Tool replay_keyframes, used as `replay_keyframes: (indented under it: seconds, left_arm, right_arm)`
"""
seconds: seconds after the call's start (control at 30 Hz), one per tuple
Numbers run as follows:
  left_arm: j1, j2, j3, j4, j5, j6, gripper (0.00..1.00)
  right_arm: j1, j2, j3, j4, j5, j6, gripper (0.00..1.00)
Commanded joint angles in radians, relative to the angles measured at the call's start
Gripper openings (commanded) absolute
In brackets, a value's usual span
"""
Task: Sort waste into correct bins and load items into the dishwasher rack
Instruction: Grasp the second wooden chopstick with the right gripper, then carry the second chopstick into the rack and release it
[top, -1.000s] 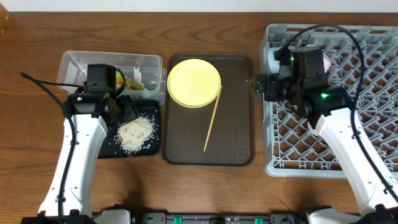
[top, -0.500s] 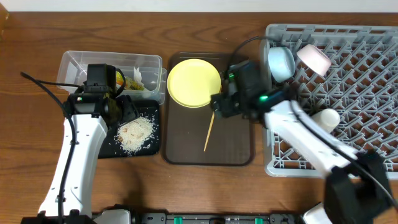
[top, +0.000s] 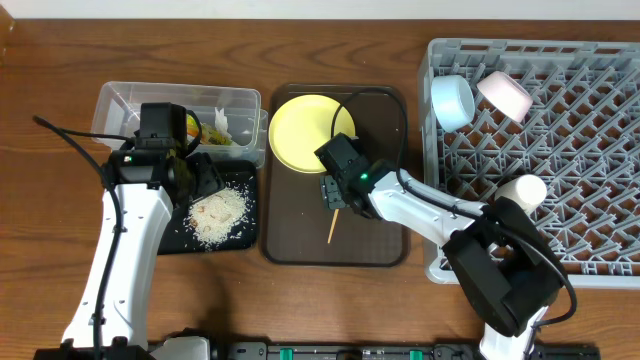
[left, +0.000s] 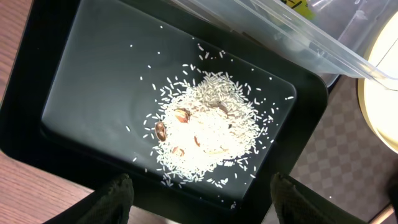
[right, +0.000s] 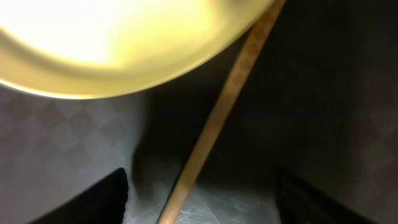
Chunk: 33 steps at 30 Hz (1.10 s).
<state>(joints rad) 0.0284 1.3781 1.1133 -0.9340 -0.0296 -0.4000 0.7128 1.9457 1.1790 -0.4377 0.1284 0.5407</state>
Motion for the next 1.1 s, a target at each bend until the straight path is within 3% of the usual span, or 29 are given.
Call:
replay_keyframes:
  seconds: [0.0, 0.23, 0.43, 0.8, 1.07]
  left_arm:
    - [0.004, -0.013, 0.003, 0.000, -0.005, -0.006, 0.74]
    - [0.004, -0.013, 0.003, 0.000, -0.005, -0.006, 0.74]
    - [0.004, -0.013, 0.003, 0.000, -0.005, -0.006, 0.73]
    - [0.004, -0.013, 0.003, 0.000, -0.005, -0.006, 0.74]
    - [0.004, -0.013, 0.003, 0.000, -0.005, -0.006, 0.74]
  right_arm:
    - [-0.004, 0.035, 0.003, -0.035, 0.029, 0.096, 0.57]
    - [-0.053, 0.021, 0.003, -0.095, 0.029, 0.102, 0.23]
    - [-0.120, -0.017, 0.003, -0.140, 0.029, 0.101, 0.01]
    - [-0.215, -0.267, 0.003, -0.180, -0.058, -0.145, 0.01]
    - [-0.285, -0.443, 0.003, -0.294, -0.046, -0.190, 0.01]
